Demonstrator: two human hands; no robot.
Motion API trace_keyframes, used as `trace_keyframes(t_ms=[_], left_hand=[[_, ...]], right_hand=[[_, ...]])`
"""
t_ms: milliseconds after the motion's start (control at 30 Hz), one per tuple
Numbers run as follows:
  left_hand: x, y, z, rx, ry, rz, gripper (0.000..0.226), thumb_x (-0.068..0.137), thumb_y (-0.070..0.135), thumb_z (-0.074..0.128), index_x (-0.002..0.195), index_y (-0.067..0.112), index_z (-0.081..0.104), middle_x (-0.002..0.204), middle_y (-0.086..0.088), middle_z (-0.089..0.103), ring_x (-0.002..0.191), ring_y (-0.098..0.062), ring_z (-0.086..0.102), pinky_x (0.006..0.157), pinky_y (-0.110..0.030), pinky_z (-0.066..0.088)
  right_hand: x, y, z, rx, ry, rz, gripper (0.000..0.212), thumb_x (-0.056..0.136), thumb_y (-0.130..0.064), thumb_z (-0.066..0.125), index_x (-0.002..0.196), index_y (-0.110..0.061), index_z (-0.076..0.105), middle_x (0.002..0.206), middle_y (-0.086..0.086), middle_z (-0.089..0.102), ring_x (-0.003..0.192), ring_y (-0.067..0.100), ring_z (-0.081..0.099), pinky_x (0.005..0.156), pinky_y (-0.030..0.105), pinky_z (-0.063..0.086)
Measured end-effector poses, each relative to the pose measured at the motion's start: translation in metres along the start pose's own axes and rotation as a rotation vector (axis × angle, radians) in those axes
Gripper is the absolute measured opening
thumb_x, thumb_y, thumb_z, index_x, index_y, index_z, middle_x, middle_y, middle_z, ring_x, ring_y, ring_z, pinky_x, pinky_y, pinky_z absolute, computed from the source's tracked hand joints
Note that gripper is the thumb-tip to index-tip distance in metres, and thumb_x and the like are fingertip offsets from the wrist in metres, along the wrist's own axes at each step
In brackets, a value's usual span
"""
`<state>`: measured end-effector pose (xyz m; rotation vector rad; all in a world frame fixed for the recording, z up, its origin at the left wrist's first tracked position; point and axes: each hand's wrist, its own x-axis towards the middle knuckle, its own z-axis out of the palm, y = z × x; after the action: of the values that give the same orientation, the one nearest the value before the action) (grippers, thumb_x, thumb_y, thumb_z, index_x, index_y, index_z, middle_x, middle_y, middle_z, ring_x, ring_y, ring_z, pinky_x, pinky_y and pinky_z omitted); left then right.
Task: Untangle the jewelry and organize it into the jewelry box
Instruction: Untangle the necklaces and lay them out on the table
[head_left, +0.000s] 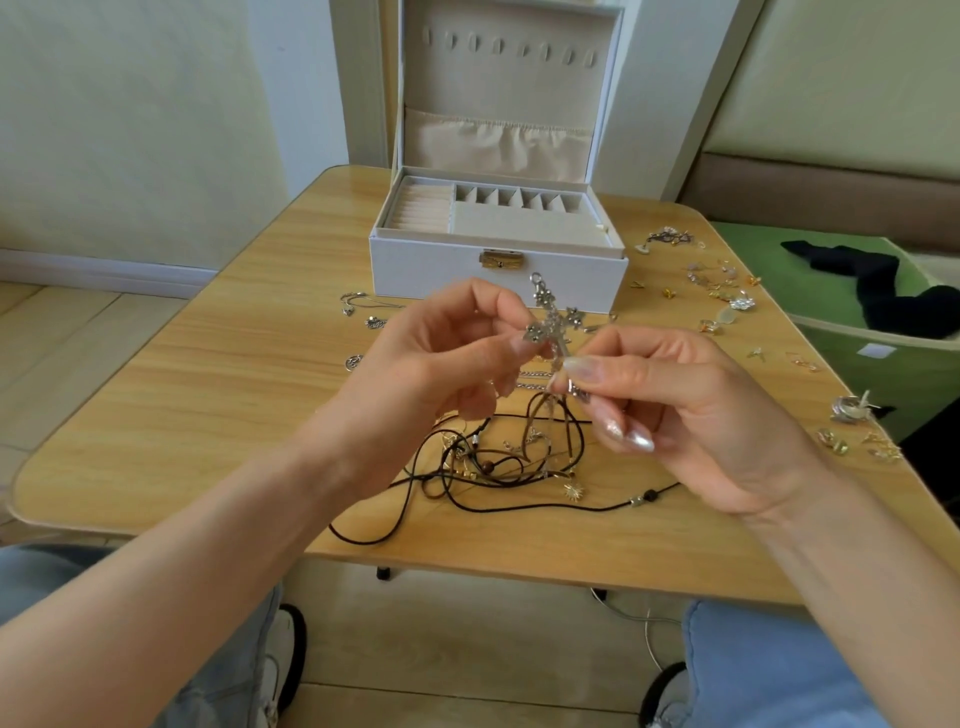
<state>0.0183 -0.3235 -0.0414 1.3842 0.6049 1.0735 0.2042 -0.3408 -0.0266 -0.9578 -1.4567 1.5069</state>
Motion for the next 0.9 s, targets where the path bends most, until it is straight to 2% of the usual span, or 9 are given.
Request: trace_keyframes(t_ms=[200,433,567,733,900], left_hand=[[0.000,0.000,-0.003,-0.060,-0.061,-0.073,0.007,0.078,0.014,0.059,0.080,0.017,0.064,0.067,0.006,0.054,0.056,-0.005,0.046,0.048,-0.012,0.037],[-0.001,-0.003,-0.001,-0.061,-0.093,-0.091,0.008,0.079,0.012,0.058,0.076,0.017,0.064,0.066,0.005,0.052,0.054,-0.003,0.045,0.050,-0.011,0.037],[-0.003,-0.004,0.005,-0.040,-0.115,-0.059,0.003,0.081,0.009,0.056,0.082,0.012,0.057,0.073,0.010,0.060,0.054,0.001,0.048,0.051,-0.011,0.037],[-0.002,-0.006,0.007,0.033,0.014,-0.026,0.011,0.079,0.022,0.066,0.083,0.014,0.060,0.071,0.008,0.056,0.059,-0.006,0.042,0.054,-0.014,0.036],[-0.003,-0.008,0.012,0.029,0.084,-0.023,0.010,0.079,0.023,0.063,0.081,0.017,0.054,0.070,0.004,0.051,0.057,-0.005,0.043,0.052,-0.014,0.035]], right_hand=[[0.000,-0.003,0.000,-0.040,-0.025,-0.017,0.012,0.070,-0.017,0.065,0.068,-0.006,0.069,0.045,0.000,0.050,0.037,0.008,0.039,0.037,0.014,0.026],[0.000,-0.005,0.001,-0.084,-0.046,-0.021,0.012,0.071,-0.017,0.063,0.065,-0.008,0.068,0.044,-0.002,0.049,0.038,0.007,0.040,0.037,0.012,0.029],[0.002,-0.003,0.002,-0.050,-0.025,-0.011,0.011,0.071,-0.017,0.062,0.063,-0.013,0.068,0.044,-0.002,0.049,0.038,0.007,0.038,0.037,0.013,0.028],[0.002,0.000,0.004,-0.055,-0.002,-0.031,0.011,0.073,-0.017,0.063,0.064,-0.012,0.065,0.044,-0.001,0.049,0.038,0.007,0.037,0.036,0.012,0.028],[0.001,0.002,0.010,-0.157,0.002,-0.095,0.010,0.075,-0.018,0.070,0.069,-0.011,0.067,0.045,-0.001,0.050,0.038,0.005,0.039,0.037,0.012,0.030]])
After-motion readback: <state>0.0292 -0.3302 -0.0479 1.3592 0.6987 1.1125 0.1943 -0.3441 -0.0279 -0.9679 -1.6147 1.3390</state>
